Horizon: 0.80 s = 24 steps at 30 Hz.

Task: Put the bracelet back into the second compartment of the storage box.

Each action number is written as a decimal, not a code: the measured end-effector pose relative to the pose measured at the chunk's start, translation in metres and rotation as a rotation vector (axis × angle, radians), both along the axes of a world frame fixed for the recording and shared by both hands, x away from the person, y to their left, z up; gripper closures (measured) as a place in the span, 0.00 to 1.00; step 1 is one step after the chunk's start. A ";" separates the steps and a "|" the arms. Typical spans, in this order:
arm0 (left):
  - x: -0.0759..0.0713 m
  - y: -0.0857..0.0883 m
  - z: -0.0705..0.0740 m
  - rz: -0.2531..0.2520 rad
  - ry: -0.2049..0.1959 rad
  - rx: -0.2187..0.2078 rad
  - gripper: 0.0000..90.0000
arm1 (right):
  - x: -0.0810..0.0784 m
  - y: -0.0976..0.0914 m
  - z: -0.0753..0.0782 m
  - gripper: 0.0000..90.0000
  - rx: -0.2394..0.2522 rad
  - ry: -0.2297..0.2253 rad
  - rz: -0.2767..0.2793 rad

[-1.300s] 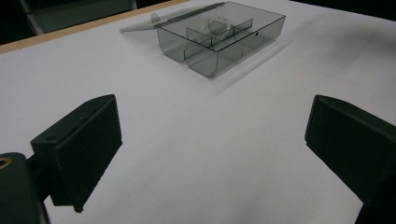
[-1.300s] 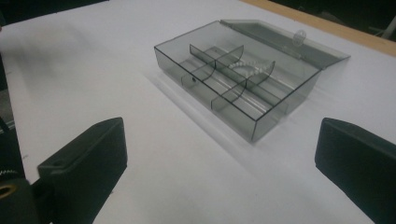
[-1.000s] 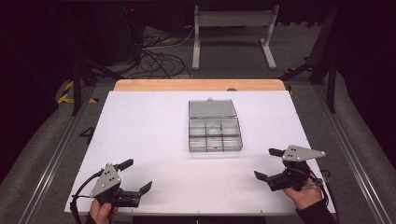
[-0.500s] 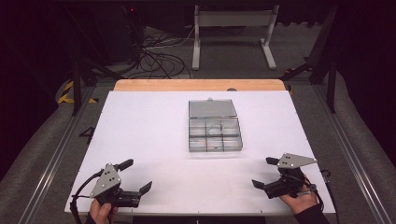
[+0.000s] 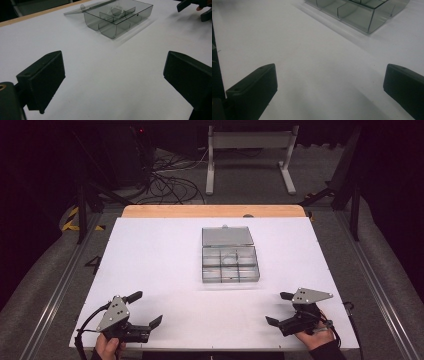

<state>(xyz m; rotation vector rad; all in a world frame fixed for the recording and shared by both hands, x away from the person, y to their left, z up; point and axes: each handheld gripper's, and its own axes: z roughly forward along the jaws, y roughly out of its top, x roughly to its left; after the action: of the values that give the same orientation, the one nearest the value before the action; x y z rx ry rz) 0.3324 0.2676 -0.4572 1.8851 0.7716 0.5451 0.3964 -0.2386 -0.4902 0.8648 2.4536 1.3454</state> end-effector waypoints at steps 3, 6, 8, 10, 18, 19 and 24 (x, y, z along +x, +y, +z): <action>0.000 0.001 0.000 0.002 0.003 0.004 0.05 | -0.001 0.001 0.000 0.00 -0.004 -0.006 0.002; 0.000 0.000 0.001 0.003 -0.007 0.006 0.05 | 0.000 0.001 0.002 0.00 -0.005 -0.020 -0.006; -0.001 -0.001 0.001 0.005 -0.020 0.004 0.05 | 0.001 0.002 0.003 0.00 -0.007 -0.020 -0.006; -0.001 -0.002 0.001 0.006 -0.027 0.004 0.05 | 0.002 0.002 0.005 0.00 -0.011 -0.016 -0.011; -0.001 -0.004 0.000 0.005 -0.032 0.018 0.05 | -0.001 0.003 0.007 0.00 -0.018 -0.041 -0.022; -0.001 -0.004 0.001 0.007 -0.031 0.018 0.05 | -0.001 0.004 0.007 0.00 -0.028 -0.051 -0.021; -0.001 -0.004 0.001 0.005 -0.025 0.015 0.05 | -0.003 0.004 0.006 0.00 -0.034 -0.058 -0.024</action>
<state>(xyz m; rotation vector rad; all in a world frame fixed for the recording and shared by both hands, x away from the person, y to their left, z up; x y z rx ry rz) 0.3314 0.2638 -0.4566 1.8865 0.7583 0.5783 0.3937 -0.2349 -0.4839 0.8327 2.4072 1.2984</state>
